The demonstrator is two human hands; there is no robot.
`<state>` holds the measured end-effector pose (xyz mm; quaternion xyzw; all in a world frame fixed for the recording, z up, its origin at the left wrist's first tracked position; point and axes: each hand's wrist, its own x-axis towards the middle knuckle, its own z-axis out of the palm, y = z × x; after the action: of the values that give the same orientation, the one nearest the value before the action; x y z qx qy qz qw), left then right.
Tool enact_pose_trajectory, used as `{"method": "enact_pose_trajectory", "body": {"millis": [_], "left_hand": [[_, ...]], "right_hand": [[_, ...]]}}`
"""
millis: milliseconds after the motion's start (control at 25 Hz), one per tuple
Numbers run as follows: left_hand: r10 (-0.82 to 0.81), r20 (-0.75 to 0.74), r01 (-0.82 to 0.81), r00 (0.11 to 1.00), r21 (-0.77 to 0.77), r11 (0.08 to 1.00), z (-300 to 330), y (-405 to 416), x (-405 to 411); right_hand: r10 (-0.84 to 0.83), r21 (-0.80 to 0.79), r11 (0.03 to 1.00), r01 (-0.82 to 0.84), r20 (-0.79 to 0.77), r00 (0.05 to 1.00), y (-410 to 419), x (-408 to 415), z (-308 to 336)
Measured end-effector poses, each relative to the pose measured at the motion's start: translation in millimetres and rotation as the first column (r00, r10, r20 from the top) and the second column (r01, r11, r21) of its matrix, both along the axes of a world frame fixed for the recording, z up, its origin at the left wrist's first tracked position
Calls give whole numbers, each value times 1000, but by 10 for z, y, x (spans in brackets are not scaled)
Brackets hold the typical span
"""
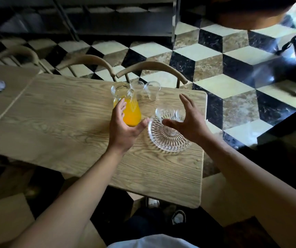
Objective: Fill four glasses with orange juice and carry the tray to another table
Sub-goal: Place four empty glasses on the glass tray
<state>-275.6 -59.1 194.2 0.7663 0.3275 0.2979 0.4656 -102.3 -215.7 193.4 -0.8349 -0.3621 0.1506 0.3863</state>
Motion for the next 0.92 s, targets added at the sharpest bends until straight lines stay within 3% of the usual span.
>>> {"method": "enact_pose_trajectory", "body": {"millis": [360,560,720,920], "left_hand": [[53,1,-52,999,127,991,344,753,-38],[65,-23,-63,998,79,995,278,1455,117],[-20,-120,21,993,4,1000,-44,2081,367],[-111,-224,95,968,-81,992,-713,2638,649]], "right_hand": [[70,-25,997,-69,47,996,543,241,206],[3,-72,997,1,56,998,1018,502,119],[-99,-157,983,100,14,995,1362,835,-121],[-127,-255,963,91,-131,983,1678,1194,-633]]}}
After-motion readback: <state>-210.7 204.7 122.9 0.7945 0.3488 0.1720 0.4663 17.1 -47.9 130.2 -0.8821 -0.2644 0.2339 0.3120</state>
